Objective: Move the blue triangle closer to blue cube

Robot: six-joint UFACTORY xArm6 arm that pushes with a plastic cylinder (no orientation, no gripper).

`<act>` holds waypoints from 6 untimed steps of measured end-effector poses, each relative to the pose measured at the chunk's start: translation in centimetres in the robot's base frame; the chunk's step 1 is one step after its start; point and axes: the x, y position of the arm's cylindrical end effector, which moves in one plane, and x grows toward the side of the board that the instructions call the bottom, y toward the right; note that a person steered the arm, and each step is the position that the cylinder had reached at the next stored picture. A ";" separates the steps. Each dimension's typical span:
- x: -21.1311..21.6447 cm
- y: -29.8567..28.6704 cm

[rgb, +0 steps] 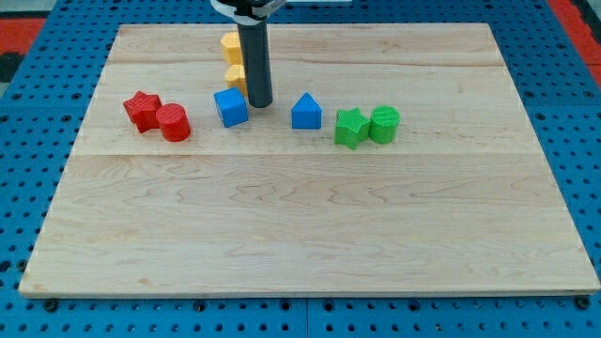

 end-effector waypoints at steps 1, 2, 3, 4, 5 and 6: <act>-3.0 5.3; -1.1 8.8; 3.2 6.8; 4.5 -0.5; 5.6 -1.1; 7.1 -1.3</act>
